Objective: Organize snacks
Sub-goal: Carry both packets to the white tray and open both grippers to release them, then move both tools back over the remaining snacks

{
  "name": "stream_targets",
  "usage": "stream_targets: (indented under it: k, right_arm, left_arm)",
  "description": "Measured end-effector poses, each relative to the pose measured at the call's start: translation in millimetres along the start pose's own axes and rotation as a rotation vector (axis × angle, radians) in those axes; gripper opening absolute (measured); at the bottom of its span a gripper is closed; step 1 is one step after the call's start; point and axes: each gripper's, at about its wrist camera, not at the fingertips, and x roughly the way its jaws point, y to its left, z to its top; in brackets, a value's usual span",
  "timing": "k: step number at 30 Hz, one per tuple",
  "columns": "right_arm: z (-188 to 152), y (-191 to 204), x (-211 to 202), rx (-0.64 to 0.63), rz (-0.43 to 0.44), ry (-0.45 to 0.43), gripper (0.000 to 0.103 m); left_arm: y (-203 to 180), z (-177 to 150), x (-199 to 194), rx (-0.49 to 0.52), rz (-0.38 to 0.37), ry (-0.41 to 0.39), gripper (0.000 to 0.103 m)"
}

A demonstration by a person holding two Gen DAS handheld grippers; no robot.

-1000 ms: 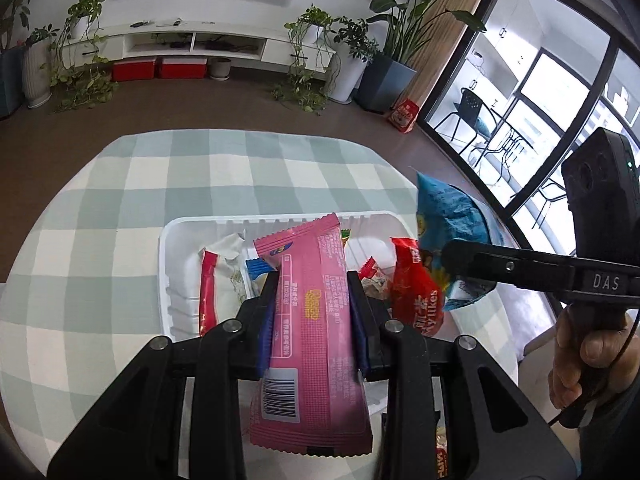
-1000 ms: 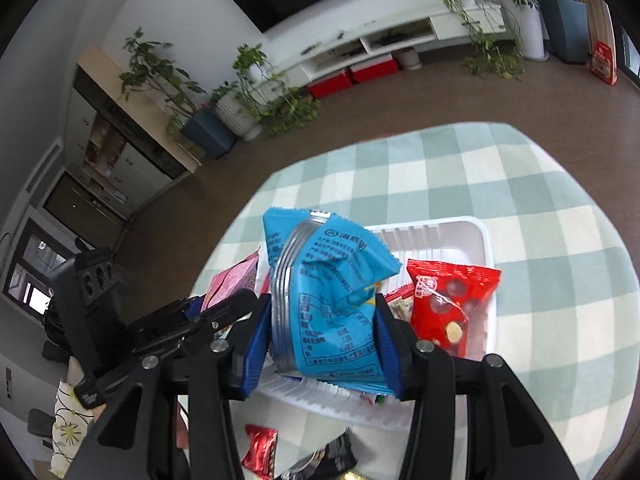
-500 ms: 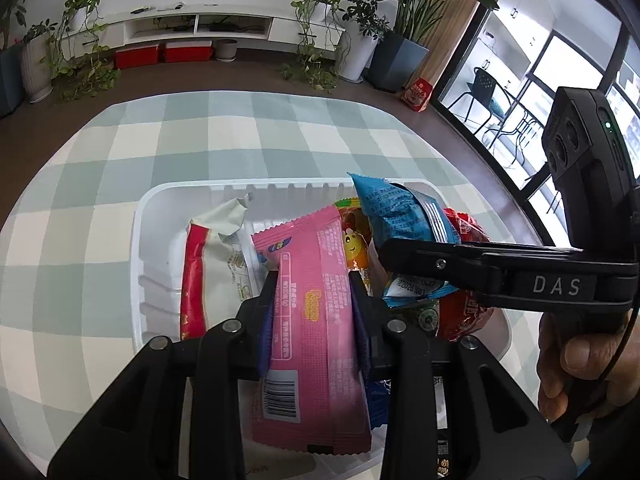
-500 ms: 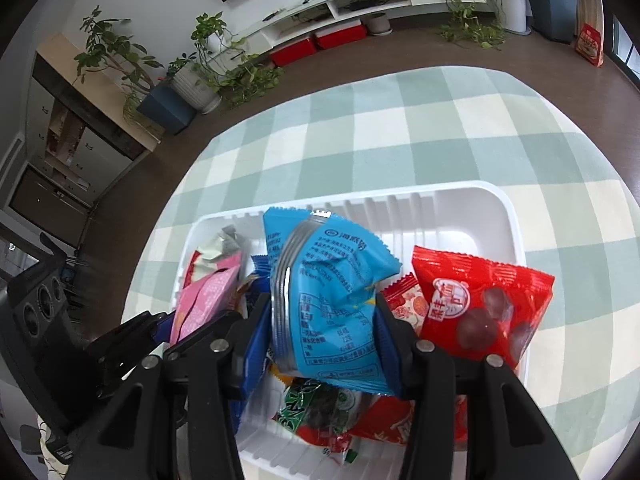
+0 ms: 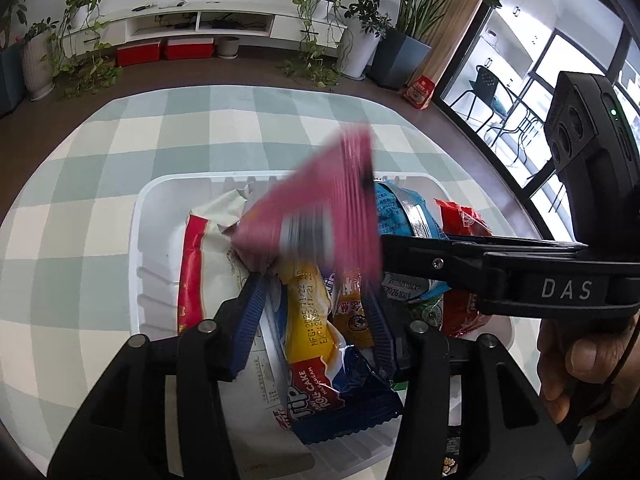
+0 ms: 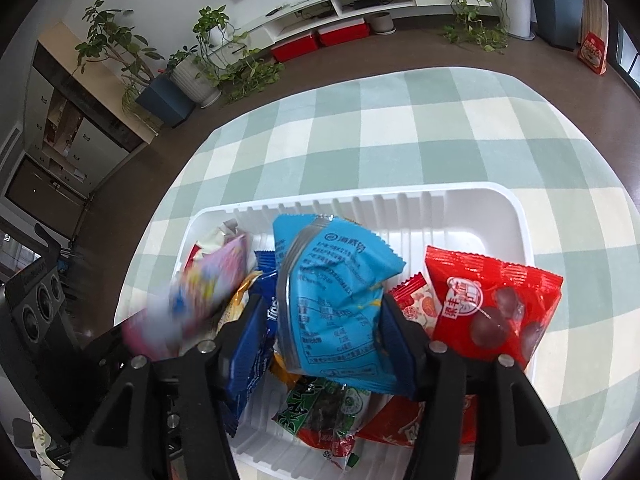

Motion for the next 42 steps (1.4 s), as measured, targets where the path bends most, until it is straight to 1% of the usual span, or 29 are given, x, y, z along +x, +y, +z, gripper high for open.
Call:
stream_targets:
  k: [8, 10, 11, 13, 15, 16, 17, 18, 19, 22, 23, 24, 25, 26, 27, 29, 31, 35, 38, 40, 42]
  right_arm:
    - [-0.9, -1.5, -6.3, 0.017, 0.006, -0.01, 0.062]
    - [-1.4, -1.5, -10.2, 0.026, 0.011, -0.019, 0.064]
    - [-1.7, -1.4, -12.4, 0.032, 0.016, -0.024, 0.068]
    - [-2.2, -0.9, -18.5, 0.049, 0.031, -0.041, 0.072]
    - [-2.7, 0.8, -25.7, 0.058, 0.041, -0.063, 0.073]
    - [-3.1, 2.0, -29.0, 0.06, 0.046, -0.074, 0.074]
    - [-3.5, 3.2, -32.3, 0.061, 0.049, -0.086, 0.077]
    - [-3.8, 4.7, -35.2, 0.06, 0.051, -0.096, 0.082]
    - [-4.4, 6.6, -36.9, 0.057, 0.049, -0.097, 0.084]
    - [-6.7, 9.8, -40.4, 0.05, 0.054, -0.085, 0.084]
    - [-8.0, 10.2, -43.7, 0.05, 0.059, -0.096, 0.084]
    - [-9.6, 10.5, -48.9, 0.049, 0.064, -0.117, 0.086]
    - [-11.6, 10.2, -51.8, 0.047, 0.064, -0.131, 0.089]
    - [-13.4, 9.9, -54.1, 0.042, 0.059, -0.141, 0.097]
    - [-15.4, 8.9, -55.3, 0.039, 0.057, -0.142, 0.099]
    - [-20.7, 3.8, -58.5, 0.058, 0.064, -0.126, 0.099]
    - [-28.1, -2.1, -68.3, 0.085, 0.105, -0.144, 0.099]
    - [-56.5, -14.0, -100.2, 0.112, 0.164, -0.198, 0.099]
    - [-90.3, -20.5, -125.0, 0.126, 0.177, -0.23, 0.099]
    - [-118.1, -21.5, -138.4, 0.103, 0.169, -0.246, 0.099]
    - [-147.1, -24.5, -146.1, 0.096, 0.154, -0.25, 0.095]
  left_arm:
    - [2.1, -2.1, -3.3, -0.002, 0.0, -0.001, 0.047]
    - [1.8, -3.7, -6.5, -0.004, -0.002, -0.007, 0.047]
    - [1.4, -4.4, -8.7, -0.005, -0.004, -0.011, 0.049]
    - [-0.1, -5.3, -14.2, -0.005, -0.007, -0.021, 0.059]
    - [-2.7, -6.6, -20.8, -0.002, -0.014, -0.032, 0.064]
    - [-4.0, -7.0, -23.3, 0.002, -0.017, -0.036, 0.068]
    - [-5.7, -7.5, -26.0, 0.005, -0.014, -0.04, 0.071]
    - [-6.9, -8.0, -28.7, 0.008, -0.007, -0.045, 0.078]
    - [-8.7, -9.0, -32.5, 0.007, -0.004, -0.05, 0.085]
    - [-11.8, -12.7, -45.3, 0.002, 0.001, -0.073, 0.099]
    - [-12.8, -14.7, -50.1, 0.002, 0.009, -0.081, 0.1]
    - [-14.0, -16.7, -54.7, 0.003, 0.019, -0.085, 0.103]
    - [-15.4, -19.5, -60.2, 0.004, 0.034, -0.092, 0.103]
    - [-16.6, -23.0, -65.2, 0.006, 0.047, -0.097, 0.103]
    - [-17.8, -26.8, -70.4, 0.008, 0.057, -0.1, 0.103]
    - [-21.0, -36.0, -79.5, 0.02, 0.078, -0.101, 0.103]
    - [-25.5, -49.6, -90.5, 0.041, 0.114, -0.099, 0.103]
    - [-30.9, -82.1, -112.6, 0.077, 0.127, -0.1, 0.103]
    - [-35.1, -114.9, -131.4, 0.059, 0.082, -0.08, 0.103]
    - [-41.5, -138.9, -141.4, 0.049, 0.062, -0.074, 0.103]
    - [-50.4, -161.5, -148.2, 0.067, 0.04, -0.065, 0.103]
